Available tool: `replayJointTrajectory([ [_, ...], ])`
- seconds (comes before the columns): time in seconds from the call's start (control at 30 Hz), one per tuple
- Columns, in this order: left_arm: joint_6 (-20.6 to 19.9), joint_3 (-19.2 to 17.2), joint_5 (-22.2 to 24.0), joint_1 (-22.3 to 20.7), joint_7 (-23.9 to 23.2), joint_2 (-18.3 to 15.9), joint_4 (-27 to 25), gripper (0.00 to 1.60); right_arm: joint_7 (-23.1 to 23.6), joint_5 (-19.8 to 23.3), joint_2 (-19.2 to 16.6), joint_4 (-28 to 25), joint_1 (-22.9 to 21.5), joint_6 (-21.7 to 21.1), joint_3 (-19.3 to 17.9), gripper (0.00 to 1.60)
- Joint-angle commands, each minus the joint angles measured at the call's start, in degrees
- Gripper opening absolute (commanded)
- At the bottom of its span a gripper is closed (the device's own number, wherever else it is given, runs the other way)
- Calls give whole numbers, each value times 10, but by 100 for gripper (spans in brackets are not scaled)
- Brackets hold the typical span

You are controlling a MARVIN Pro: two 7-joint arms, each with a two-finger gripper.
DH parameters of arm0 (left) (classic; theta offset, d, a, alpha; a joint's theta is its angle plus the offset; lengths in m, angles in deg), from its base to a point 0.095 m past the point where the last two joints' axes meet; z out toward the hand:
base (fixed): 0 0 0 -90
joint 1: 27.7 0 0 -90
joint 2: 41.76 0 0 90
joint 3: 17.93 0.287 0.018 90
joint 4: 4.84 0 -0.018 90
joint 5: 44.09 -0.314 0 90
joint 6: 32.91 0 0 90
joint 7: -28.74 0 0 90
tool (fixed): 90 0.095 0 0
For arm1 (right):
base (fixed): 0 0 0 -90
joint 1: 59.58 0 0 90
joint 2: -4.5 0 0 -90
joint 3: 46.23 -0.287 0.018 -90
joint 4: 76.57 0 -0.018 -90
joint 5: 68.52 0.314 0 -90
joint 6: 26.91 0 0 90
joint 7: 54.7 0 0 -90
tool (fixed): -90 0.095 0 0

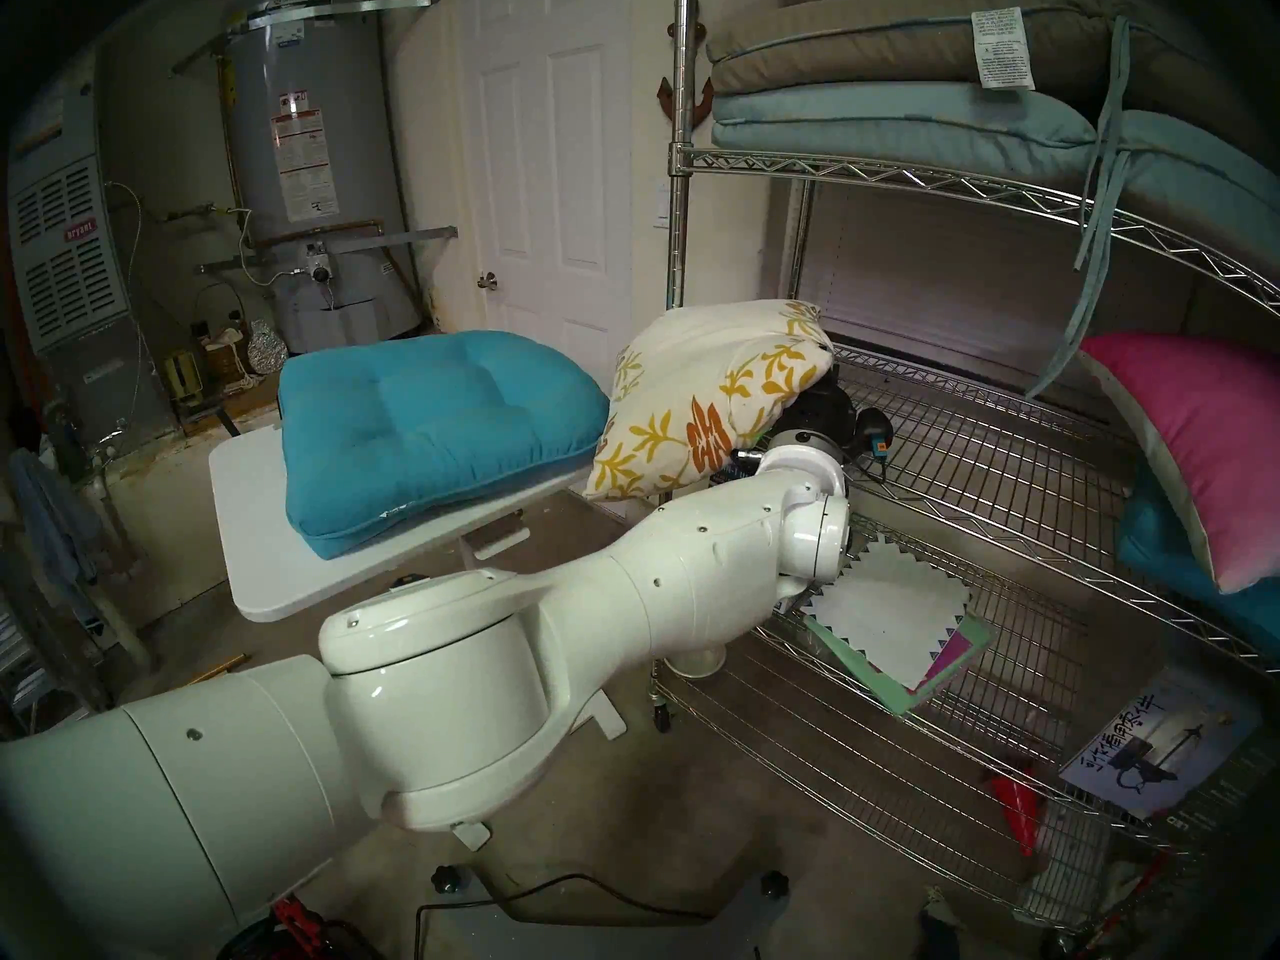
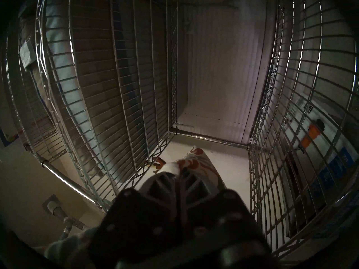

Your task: Put cushion on the shelf

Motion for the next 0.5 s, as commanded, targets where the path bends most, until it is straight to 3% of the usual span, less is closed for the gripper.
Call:
replayJointTrajectory([
  [0.0, 24, 8, -6, -42, -11, 15, -11, 0, -1, 0, 11, 7, 3, -1, 2, 160],
  [0.47, 39, 32, -5, -68, -57, 15, -30, 0, -1, 0, 10, 6, 3, -1, 2, 160],
])
